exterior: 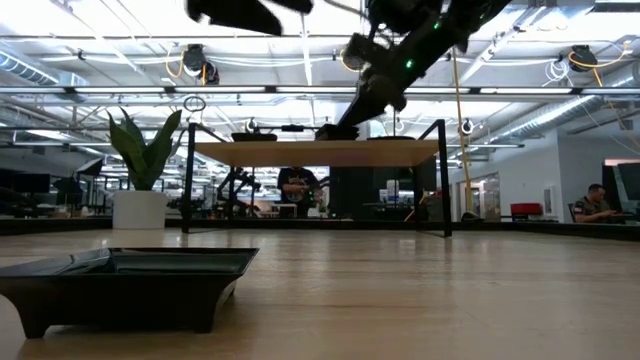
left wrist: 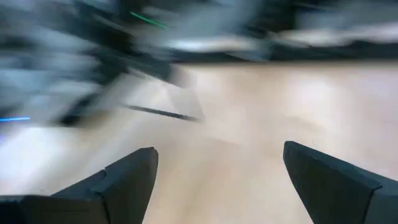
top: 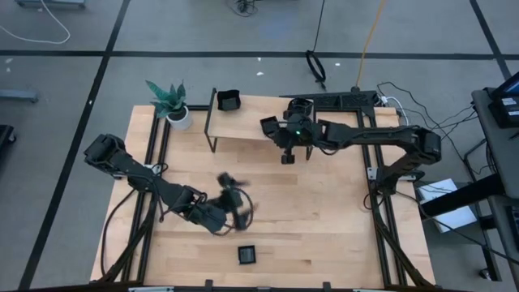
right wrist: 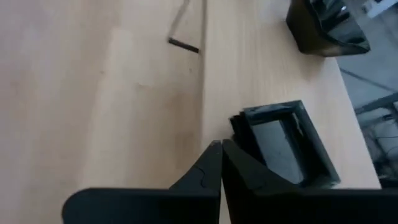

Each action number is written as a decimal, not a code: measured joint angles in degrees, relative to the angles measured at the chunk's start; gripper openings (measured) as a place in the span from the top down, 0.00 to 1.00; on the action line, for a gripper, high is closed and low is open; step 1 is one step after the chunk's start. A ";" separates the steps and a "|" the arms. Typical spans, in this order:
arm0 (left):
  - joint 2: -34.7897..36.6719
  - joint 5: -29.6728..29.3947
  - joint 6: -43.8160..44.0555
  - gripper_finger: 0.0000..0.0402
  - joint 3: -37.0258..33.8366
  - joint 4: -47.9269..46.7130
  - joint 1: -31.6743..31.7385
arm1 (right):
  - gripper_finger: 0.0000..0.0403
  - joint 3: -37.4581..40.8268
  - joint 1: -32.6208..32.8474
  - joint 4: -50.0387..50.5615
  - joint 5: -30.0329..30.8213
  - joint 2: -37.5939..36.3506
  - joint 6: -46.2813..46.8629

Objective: Pick & Place Mini shaped plates
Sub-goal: Adjust the stacked black square plates on the shelf, then stack the black square plate on top of the other black square plates on the shelf

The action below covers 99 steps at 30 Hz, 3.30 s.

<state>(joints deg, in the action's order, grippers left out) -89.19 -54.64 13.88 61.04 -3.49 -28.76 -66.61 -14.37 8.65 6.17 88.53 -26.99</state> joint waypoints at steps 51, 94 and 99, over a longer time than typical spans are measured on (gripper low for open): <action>-21.41 54.65 15.42 0.98 3.26 -5.67 -2.12 | 0.95 12.14 19.67 -10.61 0.01 -17.99 5.25; -9.03 57.82 -13.25 0.99 26.58 -23.74 54.13 | 0.95 12.11 19.67 -3.17 8.81 -32.61 2.90; -11.50 61.09 -13.16 0.98 26.56 -22.35 55.09 | 0.95 12.11 19.67 -3.15 8.80 -32.61 2.41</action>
<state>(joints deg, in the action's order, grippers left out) -100.69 6.46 0.72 87.59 -25.84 26.33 -54.50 5.30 5.50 14.96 55.92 -24.58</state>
